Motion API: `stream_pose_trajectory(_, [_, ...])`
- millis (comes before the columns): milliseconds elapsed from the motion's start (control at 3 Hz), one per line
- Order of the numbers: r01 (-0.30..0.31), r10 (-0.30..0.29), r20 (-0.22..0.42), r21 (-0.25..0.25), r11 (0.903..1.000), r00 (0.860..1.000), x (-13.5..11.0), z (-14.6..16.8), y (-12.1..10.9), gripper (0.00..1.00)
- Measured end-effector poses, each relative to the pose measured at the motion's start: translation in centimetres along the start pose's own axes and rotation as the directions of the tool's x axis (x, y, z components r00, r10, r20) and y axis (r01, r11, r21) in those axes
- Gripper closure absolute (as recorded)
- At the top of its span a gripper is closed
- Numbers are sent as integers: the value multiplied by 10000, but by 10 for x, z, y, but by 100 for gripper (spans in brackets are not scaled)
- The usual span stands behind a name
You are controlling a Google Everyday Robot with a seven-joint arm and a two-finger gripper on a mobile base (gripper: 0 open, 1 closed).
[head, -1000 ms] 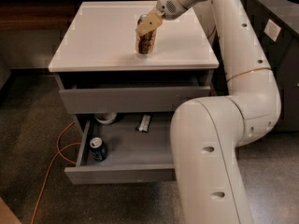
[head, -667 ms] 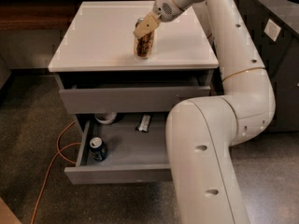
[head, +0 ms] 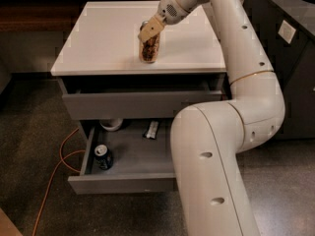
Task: Pick orange can from middle drawer and place on counter
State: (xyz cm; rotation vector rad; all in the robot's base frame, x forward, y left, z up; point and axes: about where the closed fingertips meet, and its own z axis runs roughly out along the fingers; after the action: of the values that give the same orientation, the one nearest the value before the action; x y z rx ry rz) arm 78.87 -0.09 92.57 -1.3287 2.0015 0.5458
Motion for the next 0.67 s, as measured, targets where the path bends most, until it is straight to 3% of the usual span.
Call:
stream_pose_trajectory(333, [-8, 8, 34, -3, 10000, 10000, -1, 5, -1, 15])
stream_pose_trajectory(667, [-16, 16, 62, -13, 10000, 10000, -2, 10, -2, 0])
